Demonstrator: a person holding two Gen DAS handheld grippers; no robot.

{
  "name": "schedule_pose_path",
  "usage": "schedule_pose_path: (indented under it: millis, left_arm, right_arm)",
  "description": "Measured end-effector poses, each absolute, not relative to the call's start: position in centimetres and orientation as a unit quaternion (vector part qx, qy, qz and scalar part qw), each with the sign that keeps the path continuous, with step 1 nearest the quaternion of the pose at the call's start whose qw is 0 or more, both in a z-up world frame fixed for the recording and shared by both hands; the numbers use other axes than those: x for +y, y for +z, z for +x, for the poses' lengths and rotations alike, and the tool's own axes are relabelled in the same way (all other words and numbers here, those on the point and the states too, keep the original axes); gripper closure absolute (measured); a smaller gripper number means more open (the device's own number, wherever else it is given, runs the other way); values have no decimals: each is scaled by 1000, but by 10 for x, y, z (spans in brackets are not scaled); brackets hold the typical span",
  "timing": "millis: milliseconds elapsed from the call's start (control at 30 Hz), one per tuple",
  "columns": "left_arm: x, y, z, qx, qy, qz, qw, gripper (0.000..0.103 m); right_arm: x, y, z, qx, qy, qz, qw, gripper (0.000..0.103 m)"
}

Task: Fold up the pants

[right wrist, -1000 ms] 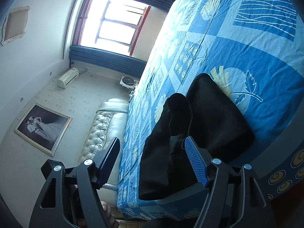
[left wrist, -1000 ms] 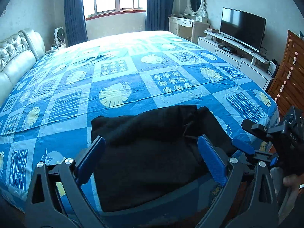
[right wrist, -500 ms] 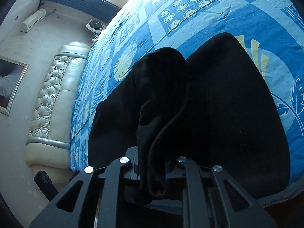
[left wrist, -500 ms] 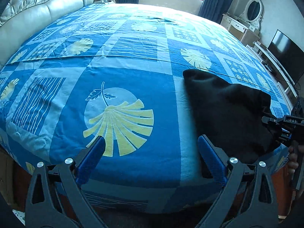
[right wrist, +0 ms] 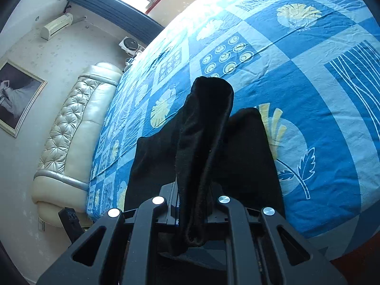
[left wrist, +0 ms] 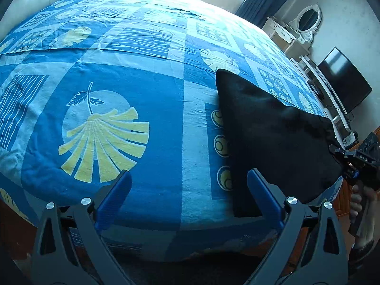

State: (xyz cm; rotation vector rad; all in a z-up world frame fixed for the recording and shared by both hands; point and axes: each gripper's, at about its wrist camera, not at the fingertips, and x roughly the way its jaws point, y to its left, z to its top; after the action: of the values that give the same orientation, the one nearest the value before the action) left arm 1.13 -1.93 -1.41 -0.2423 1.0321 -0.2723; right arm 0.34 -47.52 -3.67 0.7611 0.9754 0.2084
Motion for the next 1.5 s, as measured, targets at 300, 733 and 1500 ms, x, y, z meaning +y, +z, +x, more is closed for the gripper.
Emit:
schedule_pose_path:
  millis: [300,733,1500]
  left_arm:
    - [-39,-29,13,506,-131,-103,846,5]
    - [-41,-36,13,510,-130,-93,845,5]
    - [-55,-70,35,557,-261,-258,745,5]
  right_arm:
    - [-508,-96,-11,440,115,455,766,91]
    - [-516,-100,-17,432,126,467,761,91]
    - [-527,-104,-37,442,127,477,749,28]
